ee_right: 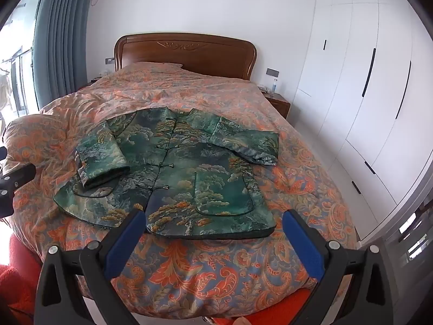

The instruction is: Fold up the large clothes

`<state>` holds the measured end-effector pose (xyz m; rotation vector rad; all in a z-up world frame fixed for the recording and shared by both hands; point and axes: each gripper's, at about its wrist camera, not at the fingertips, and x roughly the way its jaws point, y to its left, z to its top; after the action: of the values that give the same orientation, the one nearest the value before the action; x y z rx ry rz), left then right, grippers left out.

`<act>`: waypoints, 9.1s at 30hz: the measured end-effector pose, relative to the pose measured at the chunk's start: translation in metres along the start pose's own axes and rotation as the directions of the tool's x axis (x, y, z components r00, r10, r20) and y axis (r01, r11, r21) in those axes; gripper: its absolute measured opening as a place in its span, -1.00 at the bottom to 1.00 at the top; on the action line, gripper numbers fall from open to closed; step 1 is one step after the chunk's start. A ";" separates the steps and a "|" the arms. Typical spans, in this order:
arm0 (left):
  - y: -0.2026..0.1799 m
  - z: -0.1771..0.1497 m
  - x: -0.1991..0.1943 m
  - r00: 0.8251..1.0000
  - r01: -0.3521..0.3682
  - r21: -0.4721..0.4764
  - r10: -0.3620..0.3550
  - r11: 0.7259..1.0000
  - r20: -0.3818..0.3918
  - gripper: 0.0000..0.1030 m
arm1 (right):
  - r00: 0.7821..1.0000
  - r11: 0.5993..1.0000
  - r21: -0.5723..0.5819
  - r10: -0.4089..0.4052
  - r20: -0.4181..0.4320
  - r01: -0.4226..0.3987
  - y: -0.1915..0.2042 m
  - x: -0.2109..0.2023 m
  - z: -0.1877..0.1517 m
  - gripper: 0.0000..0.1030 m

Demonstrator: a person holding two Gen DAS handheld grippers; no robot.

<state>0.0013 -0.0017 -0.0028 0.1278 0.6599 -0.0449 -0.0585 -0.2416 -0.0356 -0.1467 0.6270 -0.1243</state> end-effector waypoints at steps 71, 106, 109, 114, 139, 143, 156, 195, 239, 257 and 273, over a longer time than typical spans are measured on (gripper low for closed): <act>-0.004 -0.004 0.011 0.997 0.057 -0.057 -0.060 0.997 -0.044 0.99 | 1.000 1.000 0.013 0.024 -0.005 -0.024 0.007 0.007 0.001 1.00; -0.002 -0.004 0.011 0.997 0.064 -0.062 -0.066 0.996 -0.037 0.99 | 1.000 0.999 0.011 0.030 -0.006 -0.030 0.011 0.007 0.001 1.00; -0.003 -0.004 0.010 0.997 0.063 -0.061 -0.065 0.996 -0.037 0.99 | 0.999 0.999 0.011 0.030 -0.011 -0.030 0.011 0.007 0.001 1.00; 0.000 -0.003 0.011 0.997 0.065 -0.064 -0.068 0.996 -0.040 0.99 | 0.999 0.999 0.010 0.034 -0.015 -0.034 0.013 0.009 0.001 1.00; 0.000 -0.003 0.011 0.997 0.065 -0.062 -0.068 0.996 -0.040 0.99 | 0.999 0.999 0.012 0.031 -0.013 -0.030 0.012 0.011 -0.003 1.00; -0.001 -0.004 0.010 0.997 0.065 -0.062 -0.068 0.996 -0.041 0.99 | 0.999 0.999 0.014 0.030 -0.013 -0.030 0.012 0.011 -0.003 1.00; 0.000 -0.004 0.011 0.997 0.064 -0.062 -0.067 0.996 -0.041 0.99 | 0.999 0.999 0.017 0.029 -0.018 -0.029 0.011 0.012 -0.003 1.00; 0.000 -0.005 0.023 0.999 0.011 -0.003 -0.011 1.000 -0.032 0.99 | 1.000 0.999 -0.046 -0.016 0.017 0.017 0.015 0.020 0.002 1.00; 0.030 -0.011 0.076 0.993 -0.036 -0.070 0.027 0.997 -0.114 0.99 | 0.975 0.984 0.003 0.176 -0.139 -0.177 -0.036 0.182 0.072 0.99; 0.051 -0.023 0.101 0.978 -0.080 -0.135 0.052 0.988 -0.203 0.99 | 0.972 0.904 -0.427 -0.089 -0.219 -0.013 0.006 0.417 0.128 0.97; 0.027 -0.018 0.120 0.971 -0.058 -0.082 0.037 0.995 -0.237 0.99 | 0.993 0.994 -0.099 -0.049 -0.103 0.038 -0.095 0.419 0.176 -0.82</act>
<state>0.0875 0.0273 -0.0879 0.0636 0.8948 0.0468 0.3751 -0.3848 -0.1183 -0.2490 0.7358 -0.1445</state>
